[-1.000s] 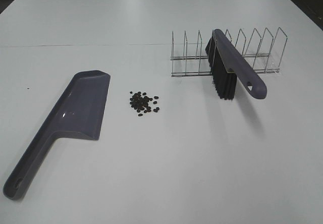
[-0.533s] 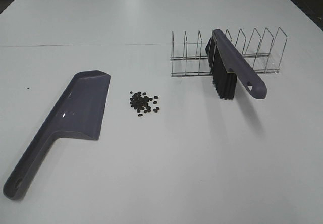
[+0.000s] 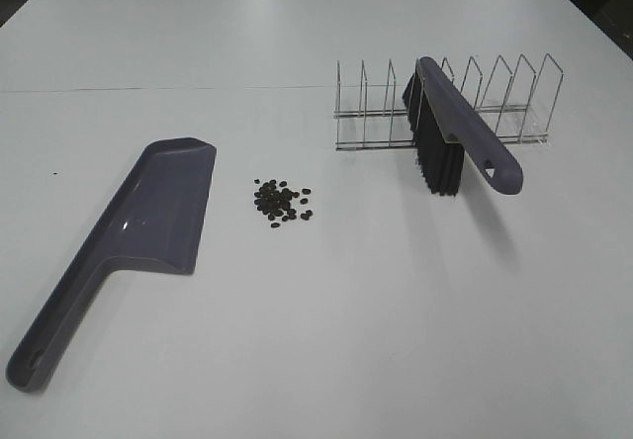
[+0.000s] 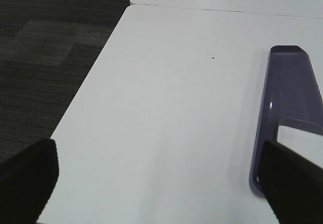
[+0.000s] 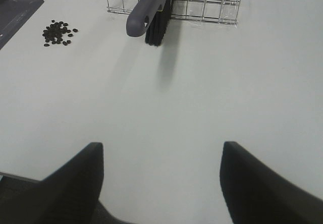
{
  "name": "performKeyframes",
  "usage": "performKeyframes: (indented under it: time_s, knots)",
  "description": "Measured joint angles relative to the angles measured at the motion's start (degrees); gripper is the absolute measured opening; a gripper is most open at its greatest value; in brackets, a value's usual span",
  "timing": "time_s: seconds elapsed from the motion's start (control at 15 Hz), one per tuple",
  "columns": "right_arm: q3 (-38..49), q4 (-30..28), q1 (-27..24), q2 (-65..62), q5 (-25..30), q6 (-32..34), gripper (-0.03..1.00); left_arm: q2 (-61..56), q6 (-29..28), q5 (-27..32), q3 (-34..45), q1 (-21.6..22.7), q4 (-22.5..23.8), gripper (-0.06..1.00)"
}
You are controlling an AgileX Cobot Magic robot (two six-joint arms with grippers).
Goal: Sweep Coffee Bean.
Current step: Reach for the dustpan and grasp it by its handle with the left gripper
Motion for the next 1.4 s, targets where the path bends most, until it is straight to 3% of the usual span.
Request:
performKeyframes:
  time_s: [0.33, 0.4, 0.47, 1.07, 1.13, 1.2, 1.27, 1.4]
  knots:
    - [0.0, 0.0, 0.0, 0.0, 0.0, 0.0, 0.61, 3.4, 0.0, 2.0, -1.3, 0.0, 1.1, 0.99]
    - [0.0, 0.0, 0.0, 0.0, 0.0, 0.0, 0.61, 10.0, -0.7, 7.0, -4.0, 0.0, 1.4, 0.98]
    - [0.0, 0.0, 0.0, 0.0, 0.0, 0.0, 0.61, 13.3, -0.9, 7.8, -5.4, 0.0, 1.3, 0.98]
    - [0.0, 0.0, 0.0, 0.0, 0.0, 0.0, 0.61, 48.0, -3.3, 7.8, -14.6, 0.0, 0.4, 0.95]
    - [0.0, 0.0, 0.0, 0.0, 0.0, 0.0, 0.61, 52.5, -3.7, 7.7, -15.7, -0.7, 0.3, 0.92]
    - [0.0, 0.0, 0.0, 0.0, 0.0, 0.0, 0.61, 60.2, -6.3, 6.3, -17.4, -5.6, 0.3, 0.88]
    - [0.0, 0.0, 0.0, 0.0, 0.0, 0.0, 0.61, 61.8, -7.2, 5.6, -17.6, -7.1, 0.3, 0.87]
    - [0.0, 0.0, 0.0, 0.0, 0.0, 0.0, 0.61, 69.9, -11.5, 1.1, -18.5, -14.3, 0.4, 0.87]
